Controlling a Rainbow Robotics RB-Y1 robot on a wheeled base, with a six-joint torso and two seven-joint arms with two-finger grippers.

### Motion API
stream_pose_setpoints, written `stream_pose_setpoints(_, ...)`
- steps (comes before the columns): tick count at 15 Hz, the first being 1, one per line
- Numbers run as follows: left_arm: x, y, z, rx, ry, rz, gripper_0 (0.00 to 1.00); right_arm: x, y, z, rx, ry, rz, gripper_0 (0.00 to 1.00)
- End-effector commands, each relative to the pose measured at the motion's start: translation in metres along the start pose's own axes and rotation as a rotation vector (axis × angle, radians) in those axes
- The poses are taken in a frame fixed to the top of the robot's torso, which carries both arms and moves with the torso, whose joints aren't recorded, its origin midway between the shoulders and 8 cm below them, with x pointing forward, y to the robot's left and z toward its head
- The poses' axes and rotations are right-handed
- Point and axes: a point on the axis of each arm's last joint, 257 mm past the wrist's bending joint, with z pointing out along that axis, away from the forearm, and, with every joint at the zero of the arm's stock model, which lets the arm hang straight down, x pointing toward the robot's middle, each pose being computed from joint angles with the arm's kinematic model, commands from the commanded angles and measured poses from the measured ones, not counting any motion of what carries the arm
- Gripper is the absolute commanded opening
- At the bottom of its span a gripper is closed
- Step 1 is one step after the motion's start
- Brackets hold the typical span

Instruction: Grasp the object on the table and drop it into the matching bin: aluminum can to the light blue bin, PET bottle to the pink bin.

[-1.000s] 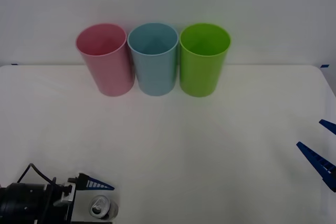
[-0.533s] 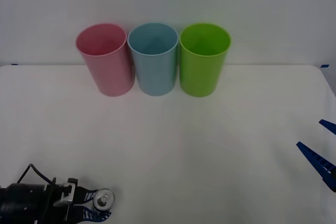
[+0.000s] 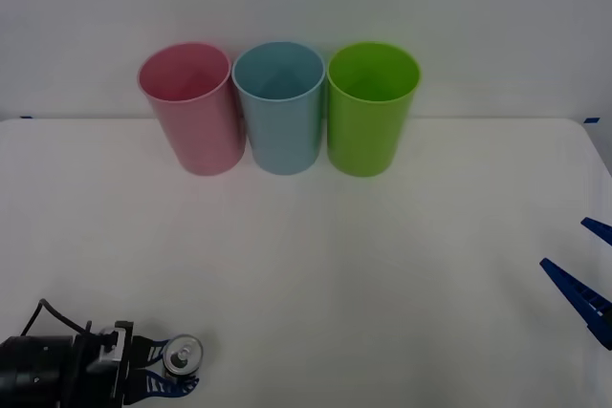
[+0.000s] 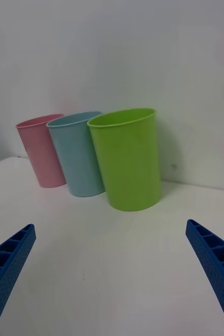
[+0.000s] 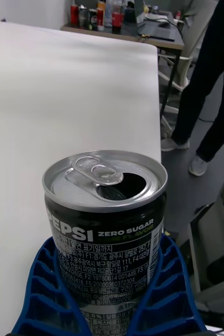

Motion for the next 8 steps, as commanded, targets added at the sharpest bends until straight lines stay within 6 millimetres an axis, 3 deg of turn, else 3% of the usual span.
stream_pose_setpoints(1,-0.012,0.003,-0.010,-0.050,-0.055,-0.016,0.00,0.000,0.000,0.000,0.000,0.000,0.000,1.00)
stream_pose_setpoints(8,-0.035,0.032,-0.054,-0.249,-0.182,-0.048,0.00,0.000,0.000,0.000,0.000,0.000,0.000,1.00)
